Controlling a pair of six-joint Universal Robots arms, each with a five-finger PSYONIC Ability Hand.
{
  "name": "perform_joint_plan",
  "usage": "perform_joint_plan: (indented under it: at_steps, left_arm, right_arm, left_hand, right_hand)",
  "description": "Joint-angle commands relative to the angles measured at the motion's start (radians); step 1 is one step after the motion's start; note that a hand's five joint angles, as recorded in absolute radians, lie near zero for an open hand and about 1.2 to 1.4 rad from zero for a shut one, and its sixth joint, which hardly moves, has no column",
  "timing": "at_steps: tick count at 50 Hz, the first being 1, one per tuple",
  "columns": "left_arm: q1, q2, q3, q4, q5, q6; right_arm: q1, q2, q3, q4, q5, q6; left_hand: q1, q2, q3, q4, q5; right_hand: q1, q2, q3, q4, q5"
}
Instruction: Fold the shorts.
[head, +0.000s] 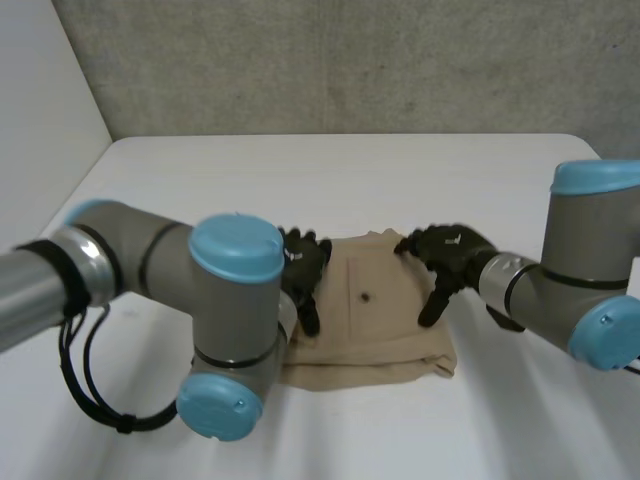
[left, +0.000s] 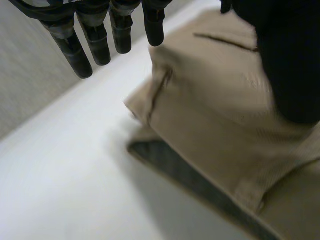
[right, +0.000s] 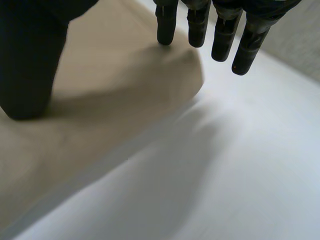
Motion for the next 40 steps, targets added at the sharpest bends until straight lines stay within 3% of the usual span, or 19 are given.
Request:
perform_joint_plan:
  at_steps: [1,7,11,15,20,30,34,40]
  left_arm:
    - [0.018,0.209,0.001,0.000,-0.001,-0.006]
    - [0.142,0.403,-0.002,-0.007,0.010,-0.086]
    - [0.280,0.490,0.014,-0.120,0.062,-0.156]
    - [0.363,0.507,0.077,-0.261,0.084,-0.185]
    - [0.391,0.507,0.122,-0.383,0.145,-0.201]
    - [0.380,0.516,0.113,-0.388,0.180,-0.204]
    - [0.380,0.543,0.097,-0.386,0.183,-0.202]
    - [0.380,0.569,0.067,-0.372,0.185,-0.199]
  right_arm:
    - [0.020,-0.202,-0.007,-0.077,0.076,0.156]
    - [0.002,-0.417,-0.027,-0.135,0.301,0.352]
    - [-0.009,-0.470,-0.058,-0.086,0.380,0.298]
    - [-0.018,-0.480,-0.090,-0.004,0.403,0.224]
    - [-0.021,-0.480,-0.104,0.053,0.398,0.202]
    - [-0.018,-0.480,-0.105,0.061,0.384,0.199]
    - [-0.010,-0.480,-0.093,0.057,0.337,0.188]
    - [-0.010,-0.468,-0.029,0.092,0.174,0.021]
  left_hand:
    - [-0.005,-0.025,-0.036,-0.030,-0.046]
    - [0.048,0.028,0.018,0.024,0.007]
    - [0.090,0.070,0.059,0.065,0.048]
    - [-0.004,-0.024,-0.034,-0.029,-0.045]
    - [-0.005,-0.025,-0.036,-0.030,-0.046]
    - [-0.005,-0.025,-0.036,-0.030,-0.046]
    - [-0.005,-0.025,-0.036,-0.030,-0.046]
    - [-0.005,-0.025,-0.036,-0.030,-0.046]
  right_hand:
    - [0.024,-0.025,0.001,-0.057,-0.067]
    - [0.024,-0.025,0.001,-0.057,-0.067]
    - [0.024,-0.025,0.001,-0.057,-0.067]
    - [0.024,-0.025,0.001,-0.057,-0.067]
    - [0.024,-0.025,0.001,-0.057,-0.067]
    - [0.024,-0.025,0.001,-0.057,-0.067]
    - [0.024,-0.025,0.001,-0.057,-0.067]
    - [0.024,-0.025,0.001,-0.057,-0.067]
